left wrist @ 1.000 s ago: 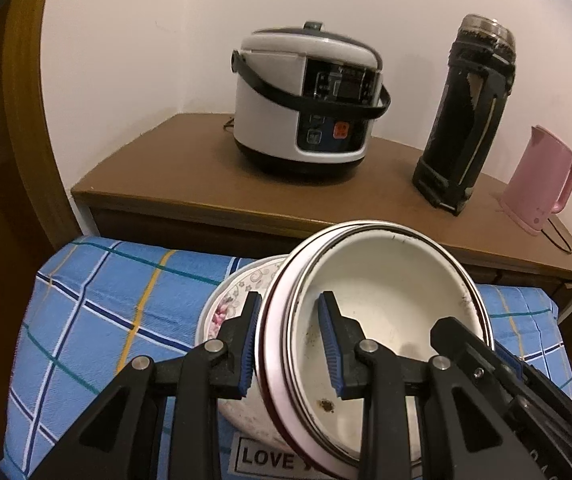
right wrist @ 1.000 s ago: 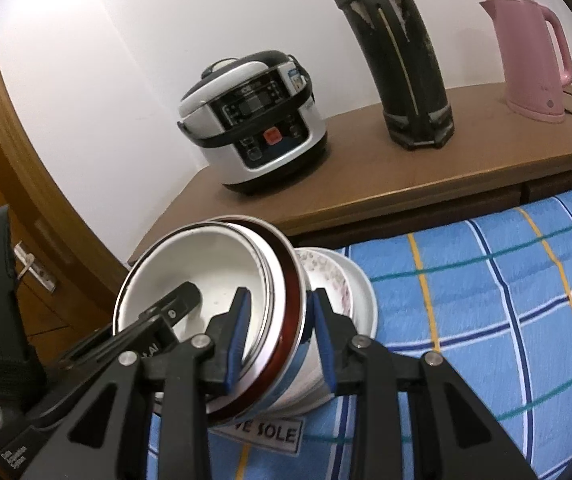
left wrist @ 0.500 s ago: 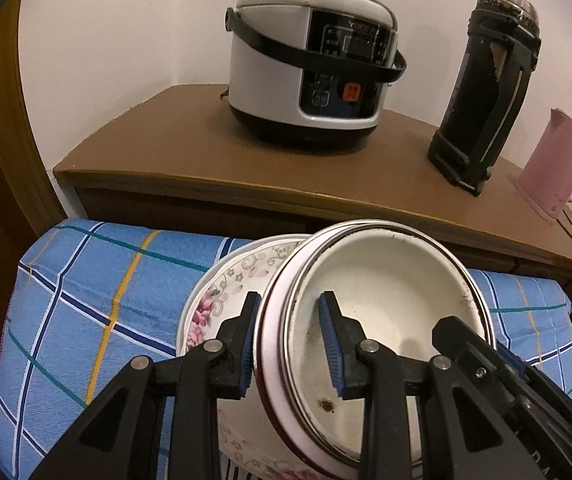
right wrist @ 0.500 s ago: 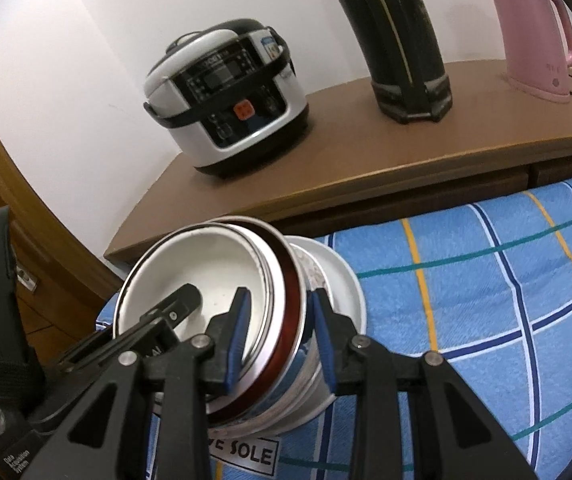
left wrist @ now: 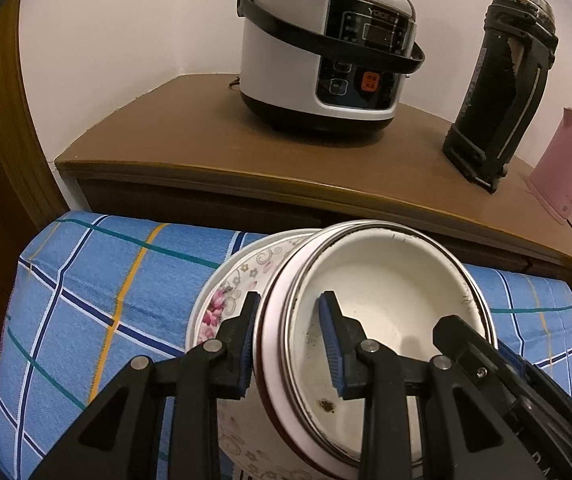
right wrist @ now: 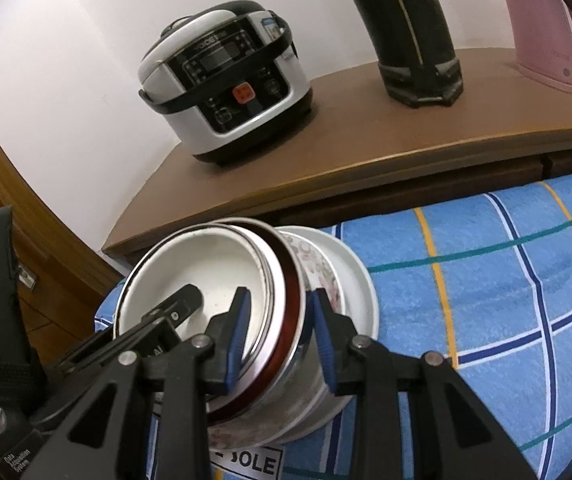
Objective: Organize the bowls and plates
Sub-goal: 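Carry and lower the bowl stack onto the pink-floral plate with the left gripper, then open the left gripper to release the bowls on the plates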
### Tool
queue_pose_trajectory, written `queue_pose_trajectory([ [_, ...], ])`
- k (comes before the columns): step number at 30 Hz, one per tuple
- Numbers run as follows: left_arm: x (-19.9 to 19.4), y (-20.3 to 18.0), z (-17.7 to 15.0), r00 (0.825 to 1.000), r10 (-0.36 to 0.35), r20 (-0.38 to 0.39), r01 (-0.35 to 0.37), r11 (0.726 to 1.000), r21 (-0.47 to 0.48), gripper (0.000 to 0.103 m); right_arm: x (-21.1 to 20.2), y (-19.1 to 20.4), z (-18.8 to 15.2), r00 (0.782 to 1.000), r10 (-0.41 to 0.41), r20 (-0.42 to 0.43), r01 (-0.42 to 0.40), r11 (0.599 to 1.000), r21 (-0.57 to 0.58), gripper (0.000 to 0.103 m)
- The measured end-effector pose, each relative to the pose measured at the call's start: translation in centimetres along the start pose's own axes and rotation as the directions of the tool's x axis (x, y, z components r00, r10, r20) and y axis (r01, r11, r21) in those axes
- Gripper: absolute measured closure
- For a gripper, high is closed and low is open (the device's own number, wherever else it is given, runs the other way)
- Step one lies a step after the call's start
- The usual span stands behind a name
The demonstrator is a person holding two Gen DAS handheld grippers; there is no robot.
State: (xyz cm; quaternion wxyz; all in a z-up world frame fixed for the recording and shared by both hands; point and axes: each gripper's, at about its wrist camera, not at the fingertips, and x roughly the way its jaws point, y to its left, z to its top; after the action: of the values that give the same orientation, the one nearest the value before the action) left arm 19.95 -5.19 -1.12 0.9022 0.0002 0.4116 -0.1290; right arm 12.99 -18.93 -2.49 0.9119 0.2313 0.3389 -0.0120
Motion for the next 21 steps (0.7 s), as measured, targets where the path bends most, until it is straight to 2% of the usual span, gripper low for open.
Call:
queue_pose_trajectory([
  [9,0.2,0.2,0.0,1.0,-0.013,0.005,0.013,1.0,-0.003,0.07,0.2,0.4,0.1,1.0,0.005,-0.005,-0.005,1.0,-0.007,0.07],
  [14,0.3,0.4,-0.1,1.0,-0.007,0.01,0.007,1.0,0.001,0.068,-0.2,0.3,-0.2,0.999,0.024,0.039,-0.023,0.999,-0.026,0.067],
  [16,0.0,0.5,0.0,0.999,0.013,0.03,-0.013,1.0,0.01,0.066,-0.6,0.2,-0.4,0.997,0.029,0.07,-0.027,0.999,-0.033,0.057],
  [19,-0.6,0.5,0.0,0.997,0.04,0.06,-0.042,0.999,0.025,0.053,-1.0,-0.1,-0.4,0.995,0.032,0.093,-0.031,0.999,-0.016,0.039],
  [21,-1.1,0.4,-0.2,0.995,0.06,0.081,-0.063,0.997,0.037,0.049,-1.2,-0.3,-0.5,0.995,0.04,0.091,-0.04,0.999,-0.007,0.038],
])
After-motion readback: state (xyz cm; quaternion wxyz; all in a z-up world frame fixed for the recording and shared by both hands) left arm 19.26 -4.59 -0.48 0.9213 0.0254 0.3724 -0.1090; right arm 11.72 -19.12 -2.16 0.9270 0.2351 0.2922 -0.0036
